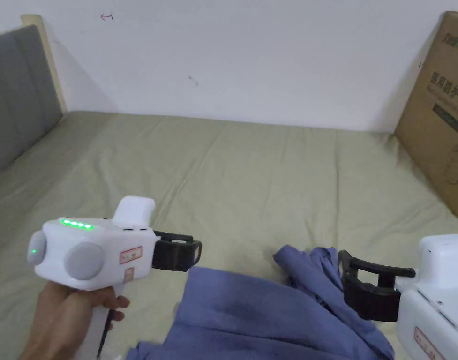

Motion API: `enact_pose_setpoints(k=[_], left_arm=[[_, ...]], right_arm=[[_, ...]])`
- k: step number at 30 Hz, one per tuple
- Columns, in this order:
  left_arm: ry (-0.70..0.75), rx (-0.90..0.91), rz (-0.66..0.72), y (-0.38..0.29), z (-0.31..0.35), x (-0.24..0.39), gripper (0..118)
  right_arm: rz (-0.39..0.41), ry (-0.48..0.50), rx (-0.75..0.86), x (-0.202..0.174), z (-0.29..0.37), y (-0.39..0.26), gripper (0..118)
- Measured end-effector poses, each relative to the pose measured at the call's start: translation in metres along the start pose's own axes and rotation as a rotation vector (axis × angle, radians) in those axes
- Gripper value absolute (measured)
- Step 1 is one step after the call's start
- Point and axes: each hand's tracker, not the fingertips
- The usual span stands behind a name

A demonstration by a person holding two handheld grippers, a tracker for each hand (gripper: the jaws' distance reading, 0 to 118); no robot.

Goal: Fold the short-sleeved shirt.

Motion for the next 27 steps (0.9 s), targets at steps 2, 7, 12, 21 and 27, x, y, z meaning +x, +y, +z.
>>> enact_pose_setpoints(k=[2, 7, 12, 21, 27], left_arm=[[0.006, -0.136, 0.000, 0.000, -0.058, -0.005, 116], [0.077, -0.348, -0.057, -0.010, -0.165, -0.004, 97], [0.056, -0.456, 0.001, -0.014, -0.202, 0.004, 99], [0.003, -0.278, 0.010, -0.004, -0.177, 0.019, 4], [-0.009, -0.219, 0.027, -0.009, -0.156, 0.013, 4]], right_arm=[[0.021, -0.012, -0.077, 0.001, -0.027, -0.006, 118], [-0.041, 0.043, -0.101, 0.005, -0.053, -0.019, 118], [-0.043, 0.033, -0.111, 0.012, -0.061, -0.028, 118], [-0.039, 0.036, -0.129, 0.027, -0.076, -0.029, 118], [0.055, 0.190, -0.324, 0.043, -0.161, -0.022, 117]])
